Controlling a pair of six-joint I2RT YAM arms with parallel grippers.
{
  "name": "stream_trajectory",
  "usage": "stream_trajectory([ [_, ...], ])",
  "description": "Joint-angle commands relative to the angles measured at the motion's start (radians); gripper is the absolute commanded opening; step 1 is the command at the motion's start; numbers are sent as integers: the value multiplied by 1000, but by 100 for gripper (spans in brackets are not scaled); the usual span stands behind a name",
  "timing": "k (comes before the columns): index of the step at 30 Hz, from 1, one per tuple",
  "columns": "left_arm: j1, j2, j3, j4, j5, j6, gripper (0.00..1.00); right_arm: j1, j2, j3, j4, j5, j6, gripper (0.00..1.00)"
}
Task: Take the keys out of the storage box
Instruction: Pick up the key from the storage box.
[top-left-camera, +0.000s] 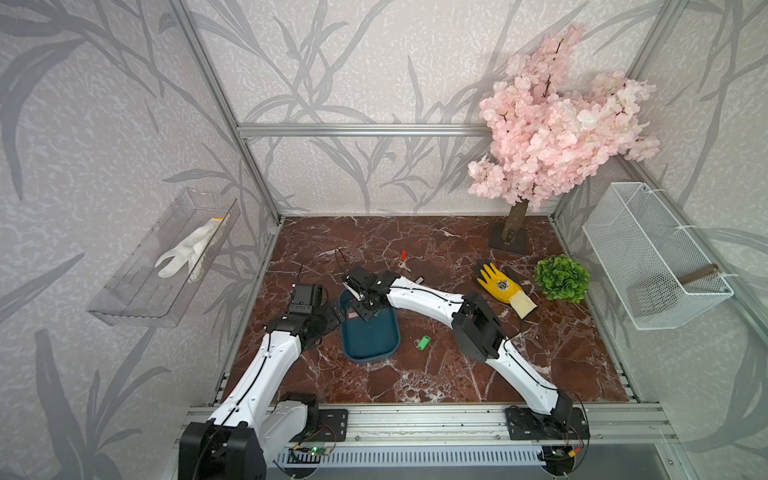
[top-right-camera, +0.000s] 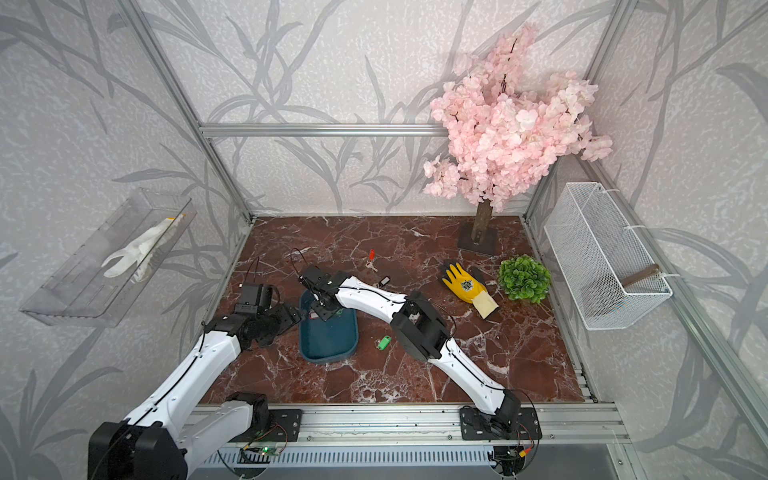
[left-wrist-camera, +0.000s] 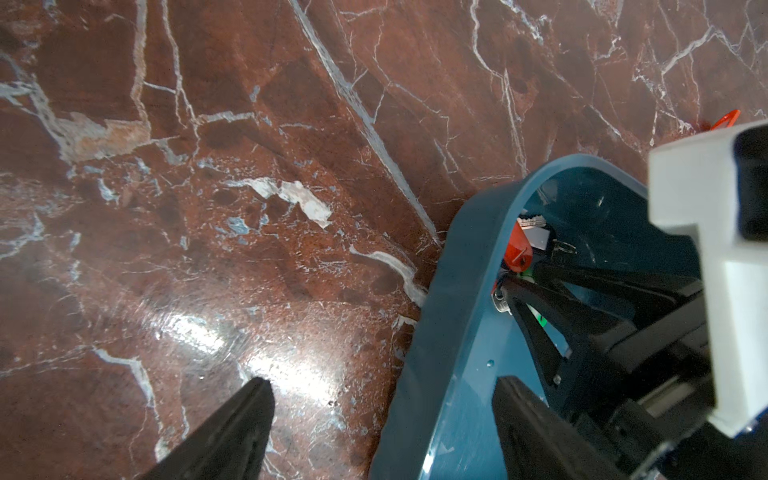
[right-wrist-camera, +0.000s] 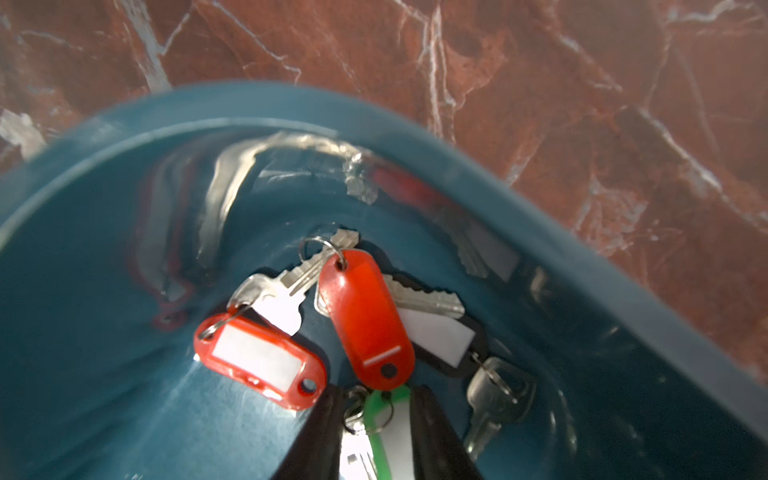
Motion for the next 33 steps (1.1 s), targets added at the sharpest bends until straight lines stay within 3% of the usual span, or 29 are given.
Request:
stream_trajectory([
  [1,7,0,-1,-4,-9,6,88,6,36,29,-31,23,-8,28],
  [12,9,-12,-7,-7,-10,6,88,9,-9,-1,-43,14,-6,1],
  [24,14,-29,1,-2,-9,13,88,29,-304,-225,35,-15,-11,0],
  [33,20,-21,17,21,4,32,88,-25,-571,-466,123,52,5,0],
])
